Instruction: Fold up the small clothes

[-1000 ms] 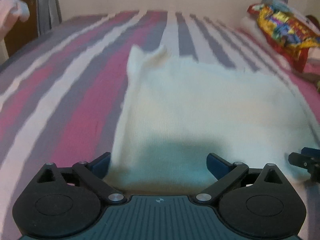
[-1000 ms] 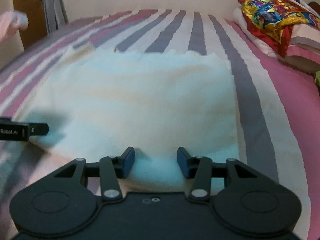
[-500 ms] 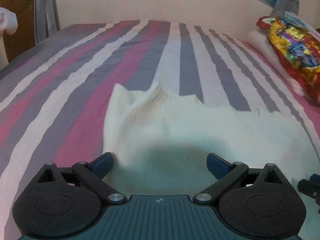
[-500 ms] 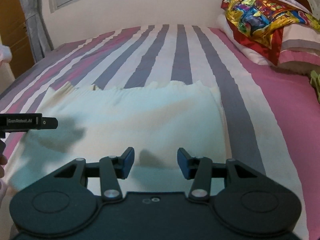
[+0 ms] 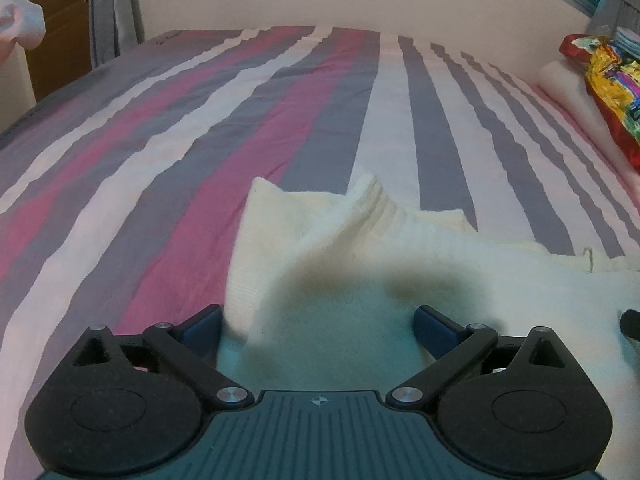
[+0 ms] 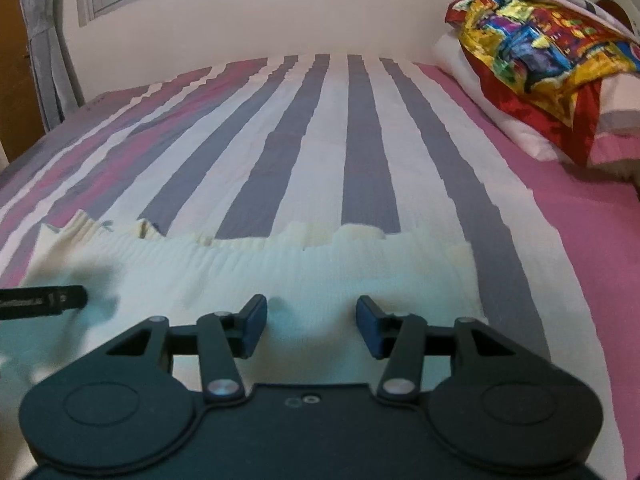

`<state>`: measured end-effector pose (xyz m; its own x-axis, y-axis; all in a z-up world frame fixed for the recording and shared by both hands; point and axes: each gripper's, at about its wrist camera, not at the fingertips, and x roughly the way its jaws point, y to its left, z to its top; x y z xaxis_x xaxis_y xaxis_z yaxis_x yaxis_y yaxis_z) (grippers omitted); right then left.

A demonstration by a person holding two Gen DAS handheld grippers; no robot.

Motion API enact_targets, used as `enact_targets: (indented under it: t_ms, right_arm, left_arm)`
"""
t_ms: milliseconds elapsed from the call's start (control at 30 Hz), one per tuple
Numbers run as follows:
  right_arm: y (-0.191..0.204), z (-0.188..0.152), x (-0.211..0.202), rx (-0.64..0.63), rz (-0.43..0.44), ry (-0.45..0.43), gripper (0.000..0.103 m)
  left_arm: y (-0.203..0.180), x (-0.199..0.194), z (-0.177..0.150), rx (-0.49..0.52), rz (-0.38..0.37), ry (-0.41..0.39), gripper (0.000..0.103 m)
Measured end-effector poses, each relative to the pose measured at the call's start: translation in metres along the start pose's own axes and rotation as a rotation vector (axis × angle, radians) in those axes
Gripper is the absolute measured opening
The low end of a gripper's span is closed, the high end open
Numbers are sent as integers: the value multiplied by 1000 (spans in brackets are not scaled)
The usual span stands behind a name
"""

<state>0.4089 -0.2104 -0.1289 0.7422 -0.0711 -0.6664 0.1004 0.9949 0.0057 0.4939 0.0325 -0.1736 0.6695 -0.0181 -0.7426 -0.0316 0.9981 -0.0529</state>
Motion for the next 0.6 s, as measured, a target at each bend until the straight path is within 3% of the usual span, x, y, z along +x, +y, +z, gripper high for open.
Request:
enact_targets:
  t_ms: [233, 367, 600]
  right_arm:
    - [-4, -3, 20, -40, -92, -4, 54]
    - [-9, -1, 12, 9, -104, 2, 53]
    - [-5, -19, -43, 40, 22, -31, 55]
  left_arm:
    - [1, 5, 2, -21, 6, 9, 100]
    - [3, -5, 3, -46, 13, 14, 100]
    - [18, -51, -22, -19, -37, 12, 100]
